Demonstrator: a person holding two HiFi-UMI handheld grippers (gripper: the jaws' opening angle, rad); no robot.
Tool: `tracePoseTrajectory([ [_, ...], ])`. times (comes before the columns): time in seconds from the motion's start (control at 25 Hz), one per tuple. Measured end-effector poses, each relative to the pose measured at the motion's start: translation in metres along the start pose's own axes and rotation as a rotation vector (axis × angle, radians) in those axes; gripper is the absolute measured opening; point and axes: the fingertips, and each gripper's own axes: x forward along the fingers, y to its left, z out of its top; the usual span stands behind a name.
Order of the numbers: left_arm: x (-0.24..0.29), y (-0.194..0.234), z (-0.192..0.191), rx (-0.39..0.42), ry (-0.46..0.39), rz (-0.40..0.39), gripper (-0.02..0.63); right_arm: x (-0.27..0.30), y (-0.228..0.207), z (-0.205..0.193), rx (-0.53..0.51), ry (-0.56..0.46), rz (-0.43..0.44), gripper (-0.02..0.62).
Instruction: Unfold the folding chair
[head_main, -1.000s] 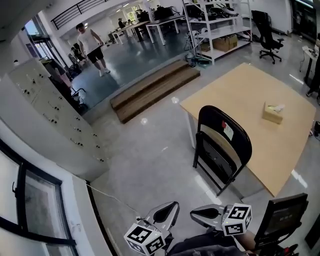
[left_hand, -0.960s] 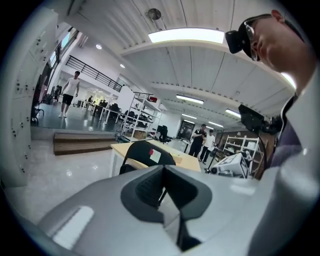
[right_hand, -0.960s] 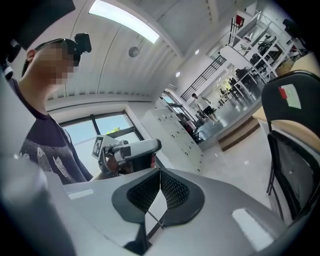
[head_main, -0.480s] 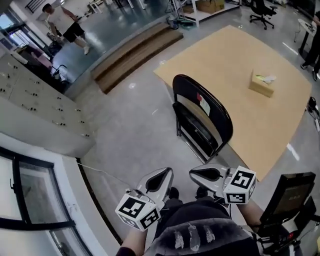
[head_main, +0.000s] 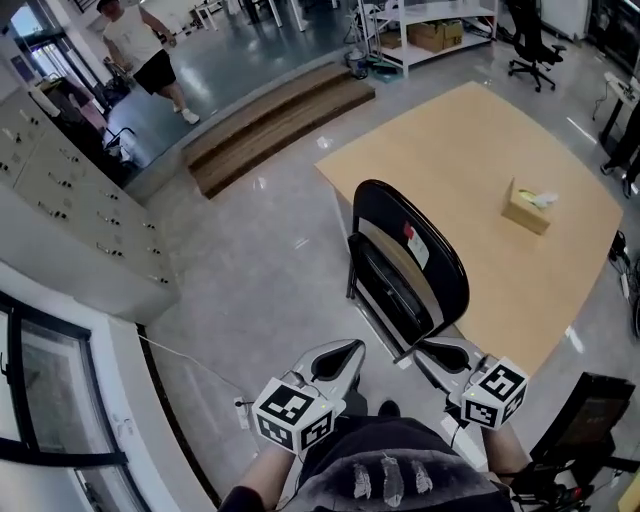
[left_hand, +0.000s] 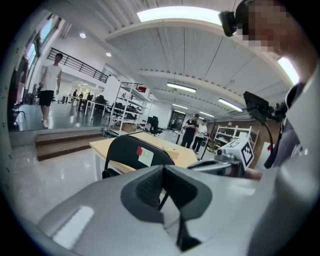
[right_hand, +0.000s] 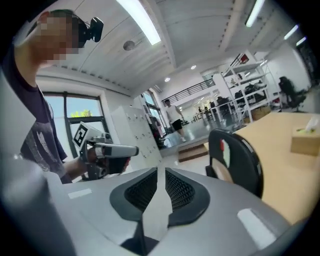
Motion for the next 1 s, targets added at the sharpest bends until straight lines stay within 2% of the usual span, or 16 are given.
tracePoseTrajectory([
  [0.04,0.002,0.005,0.004,-0.002,-0.003,-0.012,0.002,-0.001,-0.016,0.006,-0.012,-0.002,-0.073,0.050],
  [0.2,0.004,0.039,0.005,-0.053,-0.006,-0.038,0.002,0.002,-0.077,0.022,-0.107,0.080,-0.333,0.258],
  [0.28,0.007,0.064,0.006,-0.077,-0.016,-0.039,0.002,0.012,-0.105,0.038,-0.172,0.121,-0.410,0.298],
  [0.44,0.012,0.116,0.004,-0.102,-0.004,-0.048,0.002,0.049,-0.150,0.059,-0.228,0.240,-0.489,0.339],
  [0.6,0.038,0.143,-0.029,-0.095,0.080,-0.083,0.002,0.059,-0.194,0.038,-0.264,0.449,-0.588,0.365],
  [0.68,0.059,0.162,-0.038,-0.059,0.113,-0.071,0.002,0.075,-0.213,0.042,-0.262,0.477,-0.592,0.368],
  [0.76,0.084,0.184,-0.035,-0.025,0.132,-0.043,0.002,0.102,-0.228,0.062,-0.275,0.474,-0.579,0.370],
  [0.8,0.096,0.191,-0.035,-0.028,0.144,-0.036,0.002,0.111,-0.233,0.068,-0.282,0.485,-0.574,0.370],
  [0.88,0.119,0.189,-0.047,-0.090,0.185,-0.056,0.003,0.117,-0.237,0.066,-0.284,0.533,-0.558,0.373],
  [0.92,0.130,0.182,-0.059,-0.141,0.220,-0.078,0.074,0.118,-0.238,0.059,-0.276,0.559,-0.542,0.373],
  [0.96,0.141,0.176,-0.072,-0.194,0.259,-0.094,0.225,0.120,-0.238,0.050,-0.266,0.583,-0.523,0.374],
  [1.0,0.152,0.173,-0.082,-0.243,0.290,-0.092,0.290,0.123,-0.240,0.042,-0.255,0.607,-0.502,0.373],
])
